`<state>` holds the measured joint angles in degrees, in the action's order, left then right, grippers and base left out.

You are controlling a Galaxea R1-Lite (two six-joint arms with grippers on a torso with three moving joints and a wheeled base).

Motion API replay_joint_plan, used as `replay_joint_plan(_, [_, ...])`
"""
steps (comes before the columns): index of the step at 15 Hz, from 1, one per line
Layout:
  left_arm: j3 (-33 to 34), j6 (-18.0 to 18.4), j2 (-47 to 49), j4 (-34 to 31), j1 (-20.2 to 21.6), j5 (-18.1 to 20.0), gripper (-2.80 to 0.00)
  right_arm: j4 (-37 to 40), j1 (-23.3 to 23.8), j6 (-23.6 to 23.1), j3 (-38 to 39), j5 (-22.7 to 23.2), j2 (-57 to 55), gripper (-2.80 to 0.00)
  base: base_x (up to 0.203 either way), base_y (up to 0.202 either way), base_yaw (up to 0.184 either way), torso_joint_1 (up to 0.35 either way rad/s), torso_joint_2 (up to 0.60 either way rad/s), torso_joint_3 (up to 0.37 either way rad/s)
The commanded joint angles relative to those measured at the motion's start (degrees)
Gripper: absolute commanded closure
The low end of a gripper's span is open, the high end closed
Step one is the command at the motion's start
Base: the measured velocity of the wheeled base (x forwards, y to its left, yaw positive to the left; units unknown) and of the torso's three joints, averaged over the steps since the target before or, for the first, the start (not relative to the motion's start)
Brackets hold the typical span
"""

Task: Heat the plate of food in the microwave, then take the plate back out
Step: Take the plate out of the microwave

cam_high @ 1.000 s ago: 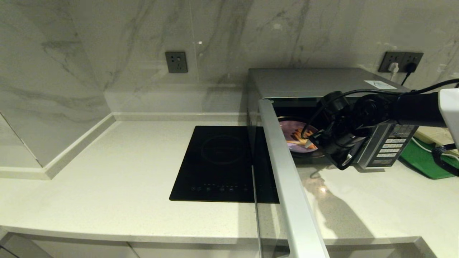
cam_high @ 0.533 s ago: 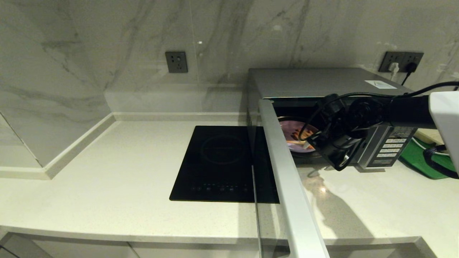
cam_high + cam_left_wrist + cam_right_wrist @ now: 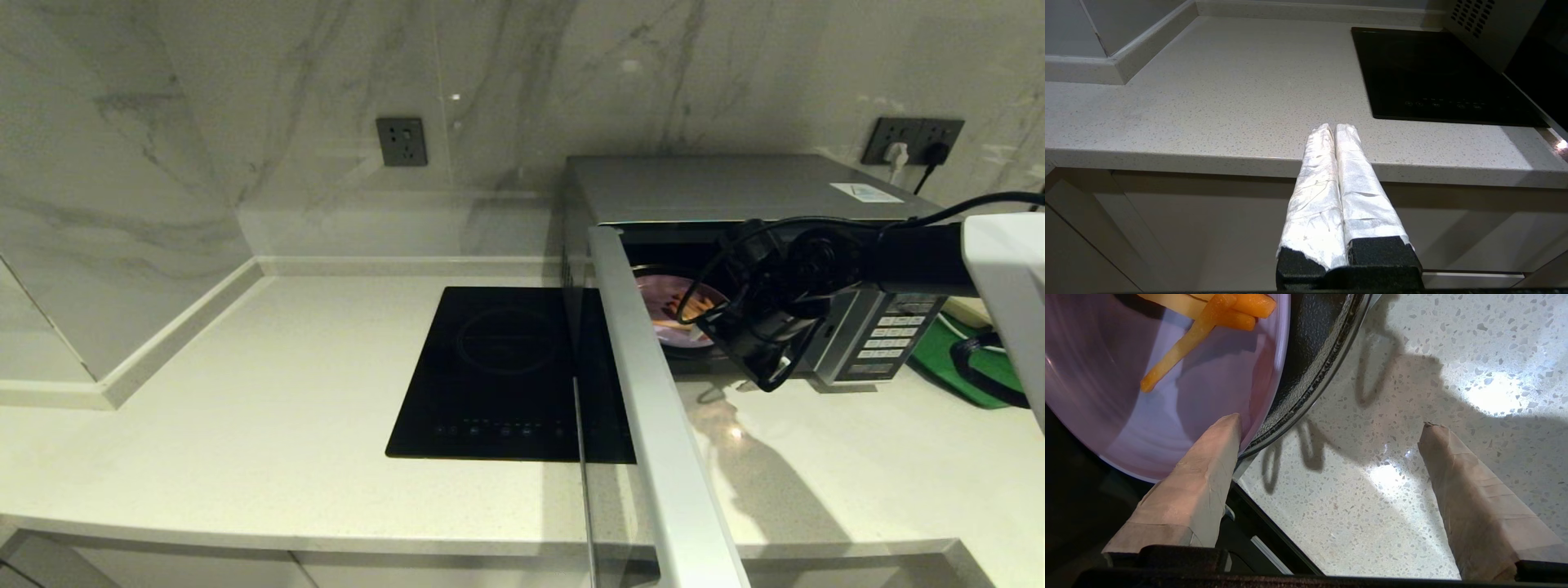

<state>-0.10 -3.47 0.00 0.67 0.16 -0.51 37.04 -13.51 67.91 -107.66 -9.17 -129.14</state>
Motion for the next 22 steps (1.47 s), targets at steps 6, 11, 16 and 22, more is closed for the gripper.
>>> replay_joint_plan(6, [0.01, -0.05, 0.00, 0.03, 0.02, -0.02, 0.00, 0.23, -0.03, 0.38, 0.78, -1.47, 0.91, -2.80, 0.000, 0.000, 0.000, 0.000, 0.00, 0.000])
replay_joint_plan(11, [0.01, -0.05, 0.00, 0.03, 0.02, -0.02, 0.00, 0.23, -0.03, 0.47, 2.98, -1.62, 1.99, -2.80, 0.000, 0.000, 0.000, 0.000, 0.00, 0.000])
replay_joint_plan(16, [0.01, -0.05, 0.00, 0.03, 0.02, -0.02, 0.00, 0.23, -0.03, 0.56, 3.69, -1.82, 3.24, -2.80, 0.000, 0.000, 0.000, 0.000, 0.00, 0.000])
replay_joint_plan(22, [0.01, -0.05, 0.00, 0.03, 0.02, -0.02, 0.00, 0.23, 0.06, 0.64, 5.74, -1.73, 4.20, -2.80, 0.000, 0.000, 0.000, 0.000, 0.00, 0.000])
